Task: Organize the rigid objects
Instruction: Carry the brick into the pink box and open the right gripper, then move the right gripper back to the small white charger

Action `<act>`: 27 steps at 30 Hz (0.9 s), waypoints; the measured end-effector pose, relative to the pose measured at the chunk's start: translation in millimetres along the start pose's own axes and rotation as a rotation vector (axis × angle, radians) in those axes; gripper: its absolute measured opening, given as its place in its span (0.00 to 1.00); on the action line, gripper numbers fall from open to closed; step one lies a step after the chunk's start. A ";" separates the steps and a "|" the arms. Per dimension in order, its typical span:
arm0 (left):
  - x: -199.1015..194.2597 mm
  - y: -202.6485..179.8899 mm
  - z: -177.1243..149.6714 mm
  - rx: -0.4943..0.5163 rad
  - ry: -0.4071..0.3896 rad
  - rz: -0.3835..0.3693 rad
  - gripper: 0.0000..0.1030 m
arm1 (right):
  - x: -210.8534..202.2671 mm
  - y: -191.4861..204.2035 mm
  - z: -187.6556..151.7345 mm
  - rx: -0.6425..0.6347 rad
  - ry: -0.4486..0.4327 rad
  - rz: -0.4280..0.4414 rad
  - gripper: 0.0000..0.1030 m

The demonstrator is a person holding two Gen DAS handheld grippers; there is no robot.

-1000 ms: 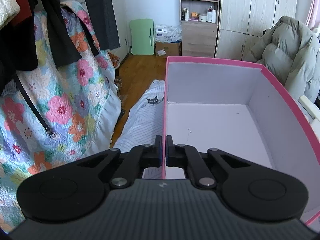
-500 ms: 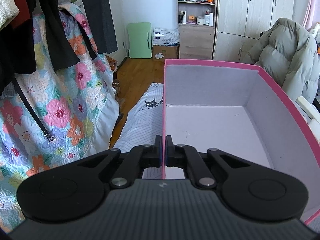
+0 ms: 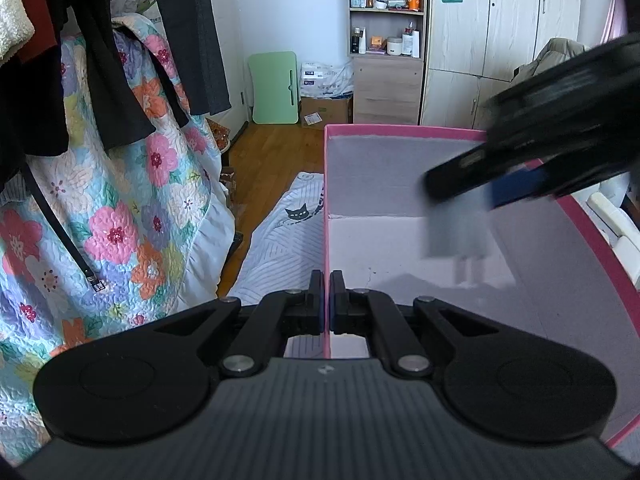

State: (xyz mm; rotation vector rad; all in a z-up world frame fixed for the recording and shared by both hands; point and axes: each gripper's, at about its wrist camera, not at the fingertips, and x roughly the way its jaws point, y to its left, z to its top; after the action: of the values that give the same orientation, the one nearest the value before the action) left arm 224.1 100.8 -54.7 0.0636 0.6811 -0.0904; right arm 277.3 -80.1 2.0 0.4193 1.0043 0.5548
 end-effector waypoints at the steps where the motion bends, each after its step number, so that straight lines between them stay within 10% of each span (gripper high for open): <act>1: 0.0 -0.1 0.0 0.000 -0.001 -0.001 0.02 | 15.2 -0.2 2.4 0.009 0.034 -0.010 0.53; 15: -0.2 -3.3 0.7 0.007 -0.014 0.003 0.02 | 67.4 -19.1 15.7 0.202 0.081 -0.014 0.55; 27: 0.5 -6.3 0.3 0.030 -0.015 0.004 0.02 | -89.6 -5.7 -43.0 0.014 -0.216 -0.009 0.55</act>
State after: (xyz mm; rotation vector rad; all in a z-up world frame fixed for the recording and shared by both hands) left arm 224.1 94.4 -55.0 0.0934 0.6645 -0.0970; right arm 203.4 -136.2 38.3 0.4763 0.8026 0.4837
